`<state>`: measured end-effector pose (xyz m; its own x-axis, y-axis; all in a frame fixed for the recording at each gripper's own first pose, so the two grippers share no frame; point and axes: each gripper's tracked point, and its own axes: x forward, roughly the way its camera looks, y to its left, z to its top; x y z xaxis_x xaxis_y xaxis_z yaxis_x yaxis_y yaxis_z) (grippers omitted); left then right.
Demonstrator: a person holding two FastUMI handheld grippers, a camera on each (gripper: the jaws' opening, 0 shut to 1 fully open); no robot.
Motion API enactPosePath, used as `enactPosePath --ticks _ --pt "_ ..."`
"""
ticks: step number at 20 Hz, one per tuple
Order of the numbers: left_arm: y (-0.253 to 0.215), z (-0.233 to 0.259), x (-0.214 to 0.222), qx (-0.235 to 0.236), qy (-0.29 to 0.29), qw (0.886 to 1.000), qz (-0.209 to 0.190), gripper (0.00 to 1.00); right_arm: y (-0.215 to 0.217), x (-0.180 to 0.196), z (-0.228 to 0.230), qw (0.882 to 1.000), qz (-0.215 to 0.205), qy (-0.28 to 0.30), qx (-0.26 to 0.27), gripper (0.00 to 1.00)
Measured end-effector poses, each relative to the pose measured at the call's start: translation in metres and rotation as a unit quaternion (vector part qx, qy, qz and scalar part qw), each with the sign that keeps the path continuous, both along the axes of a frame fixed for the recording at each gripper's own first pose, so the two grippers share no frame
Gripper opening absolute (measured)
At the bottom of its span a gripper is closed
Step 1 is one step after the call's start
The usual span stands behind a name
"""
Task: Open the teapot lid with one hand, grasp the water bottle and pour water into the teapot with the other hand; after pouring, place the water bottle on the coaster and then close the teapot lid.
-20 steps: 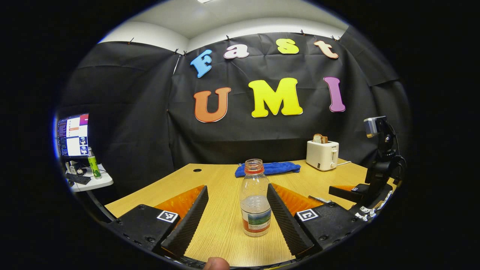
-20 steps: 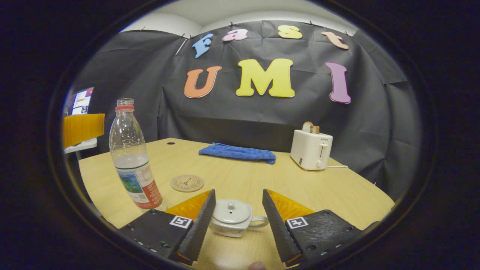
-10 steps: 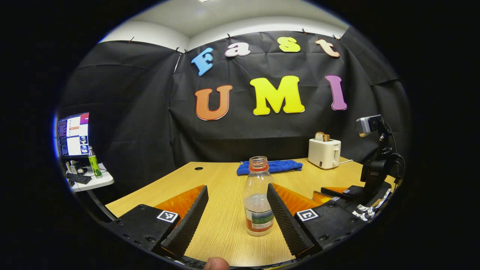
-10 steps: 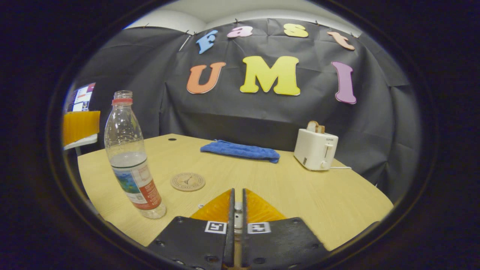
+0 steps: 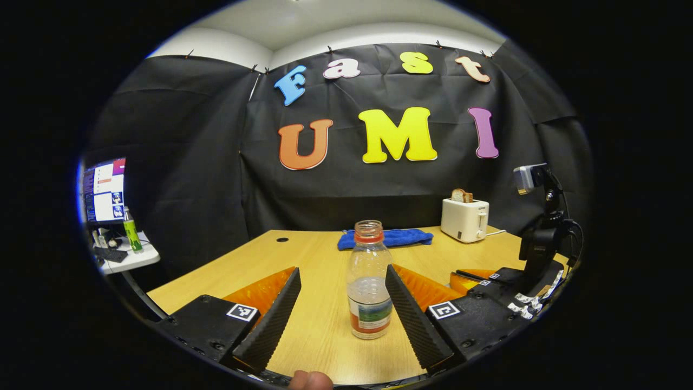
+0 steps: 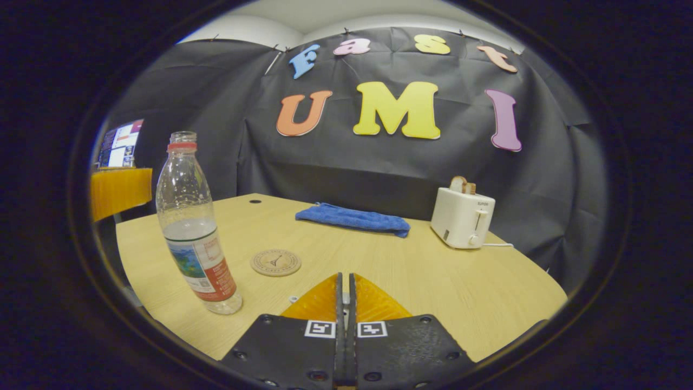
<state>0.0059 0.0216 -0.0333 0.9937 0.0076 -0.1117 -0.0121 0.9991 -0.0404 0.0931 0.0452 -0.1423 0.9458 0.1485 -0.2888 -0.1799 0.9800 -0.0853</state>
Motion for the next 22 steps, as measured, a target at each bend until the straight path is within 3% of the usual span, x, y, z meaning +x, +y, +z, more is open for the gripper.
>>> enactPosePath --ticks 2,8,12,17,22 --pt "-0.012 -0.009 -0.003 -0.013 0.004 1.000 -0.020 0.98 -0.003 0.000 0.008 1.000 0.002 -0.007 0.013 0.00" --pt "-0.035 -0.038 -0.011 0.016 0.014 0.998 -0.063 0.98 -0.031 -0.010 0.041 0.999 -0.021 -0.043 0.026 0.00" --pt "-0.037 -0.061 -0.003 -0.014 0.037 0.997 -0.061 0.98 -0.045 -0.024 0.046 0.998 -0.024 -0.046 0.026 0.00" --pt "-0.026 -0.095 0.021 -0.021 0.070 0.997 -0.034 0.99 -0.052 -0.031 0.040 0.999 -0.022 -0.037 0.027 0.00" --pt "-0.028 -0.098 0.030 -0.013 0.067 0.997 -0.043 0.99 -0.055 -0.034 0.033 0.999 -0.021 -0.024 0.028 0.00"
